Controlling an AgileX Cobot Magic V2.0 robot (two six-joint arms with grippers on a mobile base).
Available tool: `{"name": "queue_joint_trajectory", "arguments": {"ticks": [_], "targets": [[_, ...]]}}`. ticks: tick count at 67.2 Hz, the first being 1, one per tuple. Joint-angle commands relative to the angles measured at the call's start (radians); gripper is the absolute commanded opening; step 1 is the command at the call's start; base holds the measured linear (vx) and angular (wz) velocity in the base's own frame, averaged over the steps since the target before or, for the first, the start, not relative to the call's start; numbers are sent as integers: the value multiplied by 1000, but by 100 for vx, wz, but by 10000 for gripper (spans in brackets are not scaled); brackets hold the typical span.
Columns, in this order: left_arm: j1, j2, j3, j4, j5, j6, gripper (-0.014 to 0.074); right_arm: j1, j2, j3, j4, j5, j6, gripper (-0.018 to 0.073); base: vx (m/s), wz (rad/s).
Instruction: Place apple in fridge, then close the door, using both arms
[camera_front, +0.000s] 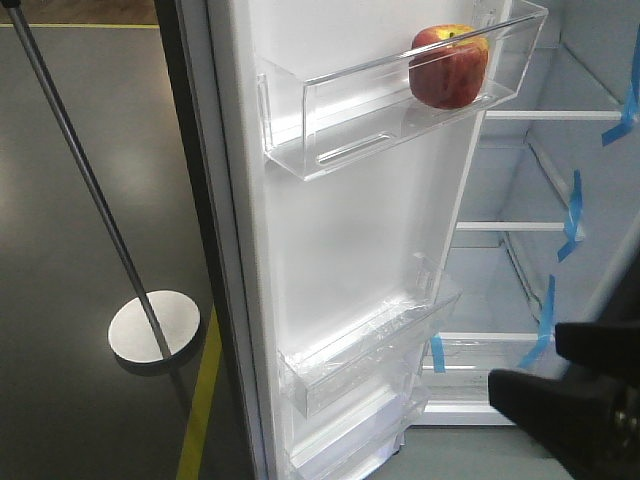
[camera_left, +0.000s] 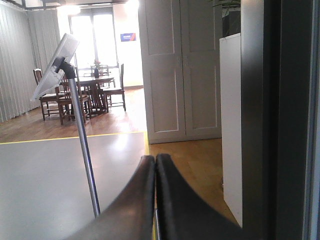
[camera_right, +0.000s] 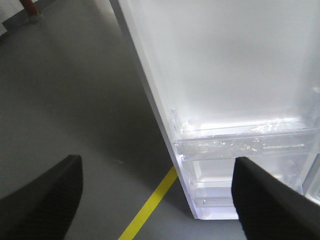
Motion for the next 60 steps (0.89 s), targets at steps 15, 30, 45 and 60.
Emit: {"name": "queue_joint_trajectory", "arguments": {"ticks": [15, 30, 45, 60], "targets": [[-1, -15, 13, -8, -66, -3, -6, -1, -169, 110, 51, -19, -8, 580, 0, 0], [-1, -15, 13, -8, -66, -3, -6, -1, -208, 117, 53, -7, -8, 580, 0, 0], [-1, -15, 13, -8, -85, -3, -6, -1, -208, 117, 57, 11, -8, 580, 0, 0], [-1, -15, 5, -8, -157, -4, -6, -1, -208, 117, 57, 12, -8, 580, 0, 0]]}}
